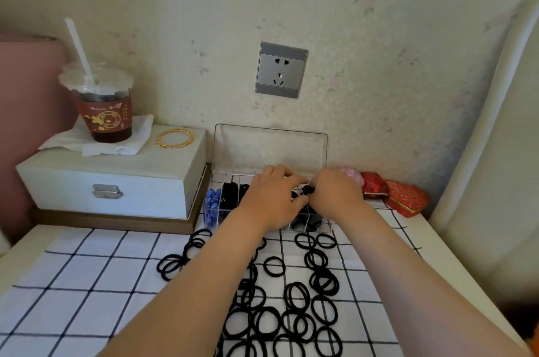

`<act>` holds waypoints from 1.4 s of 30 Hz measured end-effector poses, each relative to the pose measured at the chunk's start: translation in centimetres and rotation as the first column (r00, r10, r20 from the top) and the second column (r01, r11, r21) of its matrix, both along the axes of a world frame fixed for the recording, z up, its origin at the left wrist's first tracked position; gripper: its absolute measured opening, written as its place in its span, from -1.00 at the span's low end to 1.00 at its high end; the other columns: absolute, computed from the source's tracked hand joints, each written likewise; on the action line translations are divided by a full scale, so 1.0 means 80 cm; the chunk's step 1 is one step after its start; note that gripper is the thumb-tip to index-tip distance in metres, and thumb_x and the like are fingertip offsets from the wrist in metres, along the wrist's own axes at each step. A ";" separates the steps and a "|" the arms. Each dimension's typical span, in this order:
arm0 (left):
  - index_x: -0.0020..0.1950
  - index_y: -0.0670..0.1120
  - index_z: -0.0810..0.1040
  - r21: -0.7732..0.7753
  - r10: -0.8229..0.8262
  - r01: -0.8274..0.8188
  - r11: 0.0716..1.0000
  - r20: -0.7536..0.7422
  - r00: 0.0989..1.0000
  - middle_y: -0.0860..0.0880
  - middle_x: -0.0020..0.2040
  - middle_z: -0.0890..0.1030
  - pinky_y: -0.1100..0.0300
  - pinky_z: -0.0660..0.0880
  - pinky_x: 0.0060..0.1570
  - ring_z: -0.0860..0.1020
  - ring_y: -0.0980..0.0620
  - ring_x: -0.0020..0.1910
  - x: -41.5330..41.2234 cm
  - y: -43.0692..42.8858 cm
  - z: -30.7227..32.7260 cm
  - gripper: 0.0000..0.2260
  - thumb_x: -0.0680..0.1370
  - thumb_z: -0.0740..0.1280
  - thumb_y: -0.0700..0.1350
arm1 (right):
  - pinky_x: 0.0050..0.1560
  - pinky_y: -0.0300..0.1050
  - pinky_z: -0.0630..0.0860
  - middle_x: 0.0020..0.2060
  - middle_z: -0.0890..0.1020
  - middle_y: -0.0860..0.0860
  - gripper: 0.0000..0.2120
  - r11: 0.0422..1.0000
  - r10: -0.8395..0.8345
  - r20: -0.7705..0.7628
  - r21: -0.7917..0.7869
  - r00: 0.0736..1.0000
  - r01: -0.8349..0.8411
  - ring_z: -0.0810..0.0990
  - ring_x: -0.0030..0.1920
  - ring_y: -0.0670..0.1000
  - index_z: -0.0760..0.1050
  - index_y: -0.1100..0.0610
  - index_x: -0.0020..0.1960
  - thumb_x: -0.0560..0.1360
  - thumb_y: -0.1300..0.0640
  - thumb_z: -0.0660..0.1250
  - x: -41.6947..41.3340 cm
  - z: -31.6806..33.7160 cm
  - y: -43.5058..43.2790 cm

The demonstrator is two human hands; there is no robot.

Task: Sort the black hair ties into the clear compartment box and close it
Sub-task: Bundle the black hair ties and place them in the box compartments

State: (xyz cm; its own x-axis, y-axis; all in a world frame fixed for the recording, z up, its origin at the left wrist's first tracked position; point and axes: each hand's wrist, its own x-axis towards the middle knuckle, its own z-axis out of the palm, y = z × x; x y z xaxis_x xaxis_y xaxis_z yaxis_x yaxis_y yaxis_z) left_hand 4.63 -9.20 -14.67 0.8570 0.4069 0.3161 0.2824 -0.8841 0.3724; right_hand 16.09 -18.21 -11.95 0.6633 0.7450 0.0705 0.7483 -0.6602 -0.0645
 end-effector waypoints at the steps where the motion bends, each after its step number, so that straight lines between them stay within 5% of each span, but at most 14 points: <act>1: 0.46 0.17 0.39 0.015 -0.002 0.002 1.000 -0.013 1.000 0.04 0.39 0.36 0.05 0.17 0.40 0.23 0.03 0.40 0.000 -0.001 0.000 -0.60 0.61 0.20 0.14 | -0.30 -0.13 0.51 -0.24 0.64 0.02 -0.85 1.000 0.025 -0.047 0.013 0.999 -0.024 0.60 -0.21 0.03 0.68 0.09 -0.04 0.50 0.13 0.34 0.001 0.005 -0.003; 4: 0.46 0.18 0.39 0.051 0.007 -0.004 0.999 -0.055 0.998 0.03 0.43 0.32 0.02 0.14 0.41 0.19 0.02 0.43 0.000 -0.003 0.000 -0.61 0.62 0.17 0.15 | -0.16 -0.17 0.55 -0.24 0.64 -0.07 -0.77 0.994 0.101 -0.226 0.070 0.969 -0.087 0.61 -0.16 -0.05 0.68 0.05 0.11 0.49 0.08 0.37 0.013 0.017 -0.015; 8: 0.46 0.16 0.39 0.038 0.010 -0.007 0.999 -0.083 0.997 0.03 0.44 0.30 0.02 0.13 0.41 0.17 0.02 0.44 0.000 -0.005 0.002 -0.61 0.63 0.15 0.15 | 0.29 -0.14 0.47 0.22 0.64 0.01 -0.62 0.976 0.147 -0.327 0.204 0.934 -0.083 0.59 0.21 -0.02 0.56 0.07 0.33 0.52 0.13 0.38 0.026 0.027 -0.031; 11: 0.46 0.15 0.39 0.007 0.003 -0.003 1.000 -0.068 0.998 0.04 0.42 0.34 0.01 0.16 0.41 0.20 0.01 0.43 0.000 -0.002 0.003 -0.62 0.63 0.17 0.11 | 0.26 -0.13 0.48 0.26 0.62 0.01 -0.55 0.964 0.219 -0.280 0.210 0.935 -0.164 0.59 0.21 -0.01 0.63 0.01 0.25 0.49 0.33 0.19 0.022 0.028 -0.043; 13: 0.45 0.10 0.41 -0.035 0.005 -0.006 0.999 -0.025 1.000 0.03 0.39 0.41 0.02 0.24 0.40 0.27 -0.01 0.39 0.000 0.001 0.004 -0.63 0.63 0.20 0.05 | 0.33 0.03 0.44 0.20 0.66 -0.04 -0.57 0.961 0.264 -0.166 0.123 0.950 -0.246 0.58 0.23 0.01 0.67 -0.05 0.16 0.44 0.21 0.16 0.017 0.024 -0.047; 16: 0.39 0.08 0.46 -0.087 0.003 0.000 0.996 0.034 0.999 0.03 0.34 0.50 0.04 0.30 0.35 0.34 -0.02 0.35 -0.003 0.004 0.006 -0.66 0.61 0.22 -0.01 | 0.28 0.09 0.34 -0.16 0.67 -0.06 -0.65 0.950 0.302 -0.019 -0.079 0.953 -0.302 0.56 0.04 0.07 0.61 0.04 -0.20 0.35 0.04 0.05 0.009 0.015 -0.048; 19: 0.30 0.13 0.50 -0.097 -0.025 0.029 0.995 0.034 0.999 0.06 0.30 0.51 0.04 0.28 0.34 0.34 -0.01 0.34 -0.007 0.001 0.007 -0.68 0.55 0.25 0.00 | 0.21 0.02 0.30 -0.12 0.65 -0.02 -0.65 0.927 0.334 0.012 -0.182 0.942 -0.327 0.49 0.03 0.05 0.60 0.09 -0.18 0.38 0.02 0.05 0.000 0.007 -0.045; 23: 0.38 0.20 0.44 -0.021 -0.060 0.059 0.998 -0.067 0.996 0.10 0.40 0.39 0.01 0.16 0.40 0.24 0.04 0.42 -0.008 -0.001 0.007 -0.60 0.53 0.26 0.14 | 0.17 0.03 0.52 0.00 0.71 0.07 -0.66 0.965 0.261 -0.214 0.042 0.941 -0.258 0.62 0.08 0.09 0.69 0.10 0.07 0.46 0.24 0.18 0.012 0.020 -0.042; 26: 0.40 0.18 0.45 -0.011 -0.053 0.052 0.999 -0.073 0.996 0.10 0.42 0.37 -0.01 0.15 0.41 0.21 0.05 0.44 -0.007 0.000 0.006 -0.59 0.54 0.24 0.17 | 0.30 0.03 0.49 0.19 0.67 0.02 -0.60 0.961 0.232 -0.124 0.183 0.965 -0.208 0.59 0.23 0.04 0.64 0.05 0.23 0.49 0.23 0.18 0.020 0.018 -0.042; 29: 0.38 0.16 0.48 -0.030 -0.056 0.055 0.998 -0.050 0.997 0.09 0.40 0.40 0.01 0.16 0.42 0.24 0.04 0.43 -0.007 0.001 0.004 -0.62 0.56 0.25 0.12 | 0.13 0.05 0.57 0.02 0.72 0.01 -0.60 0.950 0.277 -0.142 0.191 0.950 -0.249 0.64 0.05 0.03 0.69 0.04 0.10 0.44 0.17 0.14 0.014 0.011 -0.043; 33: 0.34 0.03 0.52 -0.111 -0.054 0.059 0.992 0.044 0.998 0.04 0.34 0.52 0.07 0.32 0.37 0.40 0.02 0.36 -0.009 0.002 0.009 -0.67 0.57 0.29 -0.01 | -0.02 0.01 0.44 -0.31 0.62 0.04 -0.67 0.949 0.316 -0.034 -0.001 0.948 -0.316 0.53 -0.20 0.11 0.55 0.16 -0.29 0.33 0.06 0.04 0.009 0.004 -0.044; 37: 0.29 0.02 0.55 -0.070 -0.051 0.056 0.996 0.072 0.996 0.03 0.30 0.53 0.13 0.33 0.32 0.42 0.03 0.31 -0.020 0.002 0.017 -0.72 0.58 0.30 -0.02 | 0.15 0.07 0.42 -0.10 0.66 0.07 -0.64 0.951 0.307 -0.022 -0.034 0.952 -0.307 0.54 0.00 0.13 0.62 0.18 -0.12 0.39 0.08 0.08 0.005 0.011 -0.047; 42: 0.22 0.03 0.58 -0.063 -0.032 0.045 0.997 0.194 0.981 0.05 0.15 0.55 0.15 0.37 0.21 0.43 0.06 0.18 -0.053 -0.005 0.031 -0.77 0.57 0.30 -0.11 | 0.30 0.03 0.43 0.22 0.58 0.07 -0.63 0.931 0.346 -0.054 0.146 0.937 -0.336 0.51 0.26 0.11 0.58 0.14 0.29 0.54 0.24 0.19 -0.025 0.040 -0.051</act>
